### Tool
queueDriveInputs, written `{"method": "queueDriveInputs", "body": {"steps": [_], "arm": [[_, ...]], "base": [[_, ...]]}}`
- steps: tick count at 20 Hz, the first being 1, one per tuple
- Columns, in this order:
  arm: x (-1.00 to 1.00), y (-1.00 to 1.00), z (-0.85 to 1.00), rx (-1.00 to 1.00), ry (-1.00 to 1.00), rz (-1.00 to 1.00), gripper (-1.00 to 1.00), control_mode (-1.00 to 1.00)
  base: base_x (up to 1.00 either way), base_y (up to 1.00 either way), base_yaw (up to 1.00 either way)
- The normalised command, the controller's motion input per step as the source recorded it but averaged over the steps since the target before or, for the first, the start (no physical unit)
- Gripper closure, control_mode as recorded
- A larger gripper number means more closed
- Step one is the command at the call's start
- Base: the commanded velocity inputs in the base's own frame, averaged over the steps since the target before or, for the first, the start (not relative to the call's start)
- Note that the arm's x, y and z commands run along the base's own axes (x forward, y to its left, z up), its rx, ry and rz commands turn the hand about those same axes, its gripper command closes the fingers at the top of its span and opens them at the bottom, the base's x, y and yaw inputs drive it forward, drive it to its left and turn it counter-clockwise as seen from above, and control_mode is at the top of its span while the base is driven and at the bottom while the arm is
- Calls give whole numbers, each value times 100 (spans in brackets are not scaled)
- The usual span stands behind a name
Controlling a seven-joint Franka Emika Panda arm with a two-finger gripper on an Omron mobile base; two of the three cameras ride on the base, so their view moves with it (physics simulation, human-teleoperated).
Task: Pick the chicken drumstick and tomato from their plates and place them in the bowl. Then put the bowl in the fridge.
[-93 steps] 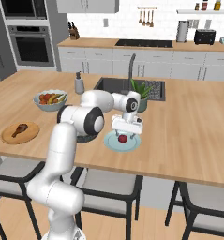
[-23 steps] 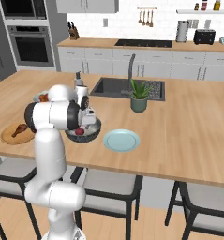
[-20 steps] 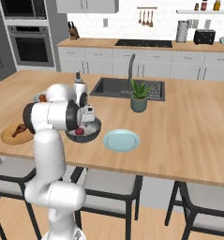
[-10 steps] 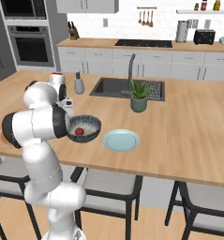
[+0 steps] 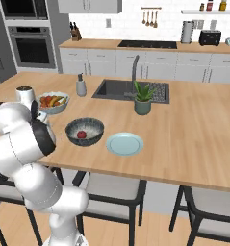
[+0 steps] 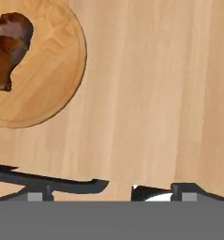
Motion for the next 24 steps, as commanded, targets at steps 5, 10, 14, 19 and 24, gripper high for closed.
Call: {"method": "queueDriveInputs", "body": {"steps": [5, 10, 14, 19, 24], "arm": [[8, 100, 1, 5, 1, -41, -100, -100], [24, 69, 5, 6, 7, -29, -100, -100], [33, 41, 0, 0, 0, -20, -100, -100], [45, 22, 0, -1, 7, -16, -100, -100], [49, 7, 0, -4, 16, -4, -100, -100]], "base": [[0, 0, 0], [0, 0, 0], [0, 0, 0], [0, 0, 0], [0, 0, 0]]}}
